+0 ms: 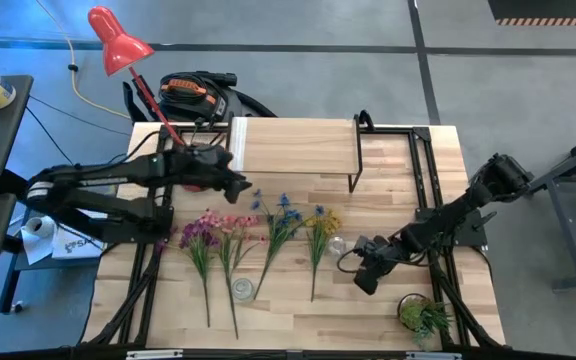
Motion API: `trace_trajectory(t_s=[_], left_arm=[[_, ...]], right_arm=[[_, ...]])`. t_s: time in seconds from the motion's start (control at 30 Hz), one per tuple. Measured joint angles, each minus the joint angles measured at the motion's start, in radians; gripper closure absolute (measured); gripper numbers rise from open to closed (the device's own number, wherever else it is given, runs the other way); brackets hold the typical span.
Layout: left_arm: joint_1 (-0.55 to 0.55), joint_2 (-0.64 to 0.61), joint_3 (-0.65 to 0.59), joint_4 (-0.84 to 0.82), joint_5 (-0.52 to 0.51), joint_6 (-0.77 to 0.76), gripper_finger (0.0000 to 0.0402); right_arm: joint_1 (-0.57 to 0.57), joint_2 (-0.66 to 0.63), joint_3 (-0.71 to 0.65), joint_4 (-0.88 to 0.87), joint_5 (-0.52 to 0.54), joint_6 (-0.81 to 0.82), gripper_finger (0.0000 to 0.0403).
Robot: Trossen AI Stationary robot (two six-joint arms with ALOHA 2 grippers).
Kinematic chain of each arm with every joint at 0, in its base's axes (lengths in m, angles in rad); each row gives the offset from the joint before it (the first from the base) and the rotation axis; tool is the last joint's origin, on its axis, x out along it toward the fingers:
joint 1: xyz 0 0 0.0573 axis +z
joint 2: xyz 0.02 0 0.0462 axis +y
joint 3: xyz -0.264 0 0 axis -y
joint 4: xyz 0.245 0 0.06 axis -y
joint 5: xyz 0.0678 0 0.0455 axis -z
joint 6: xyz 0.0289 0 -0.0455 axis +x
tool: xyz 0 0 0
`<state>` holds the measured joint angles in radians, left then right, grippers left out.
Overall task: Pick and place flowers into a vace then onto a shelf
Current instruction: Put the yellow flowers into the top vase
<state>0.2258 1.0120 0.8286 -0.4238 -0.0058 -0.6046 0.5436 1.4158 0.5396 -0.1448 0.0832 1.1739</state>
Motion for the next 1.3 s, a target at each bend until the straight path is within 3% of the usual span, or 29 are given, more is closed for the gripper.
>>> trace_trajectory(t_s=[0.23, 0.43, 0.67, 0.93, 1.07, 1.3], left_arm=[[-0.019, 0.028, 0.024, 0.028, 0.026, 0.054, 0.0247], [-0.048, 0.028, 0.024, 0.046, 0.001, 0.088, 0.0247], [-0.078, 0.028, 0.024, 0.08, -0.08, 0.081, 0.0168], [-0.076, 0.056, 0.024, 0.091, -0.082, 0.072, 0.0077], [-0.076, 0.081, 0.024, 0.123, -0.082, 0.065, 0.0058], [-0.076, 0.117, 0.024, 0.143, -0.081, 0.07, 0.0064]], right_arm=[[0.027, 0.0, 0.025, -0.01, 0.299, 0.099, 0.0114], [0.05, -0.001, 0.069, -0.055, 0.431, -0.117, 0.0114], [0.062, -0.001, 0.069, -0.054, 0.456, -0.257, 0.0105], [0.048, -0.002, 0.069, -0.021, 0.556, -0.375, 0.004], [0.015, -0.001, 0.059, 0.0, 0.532, -0.397, 0.0009], [-0.03, 0.06, 0.035, 0.164, 0.488, -0.397, 0.0004]])
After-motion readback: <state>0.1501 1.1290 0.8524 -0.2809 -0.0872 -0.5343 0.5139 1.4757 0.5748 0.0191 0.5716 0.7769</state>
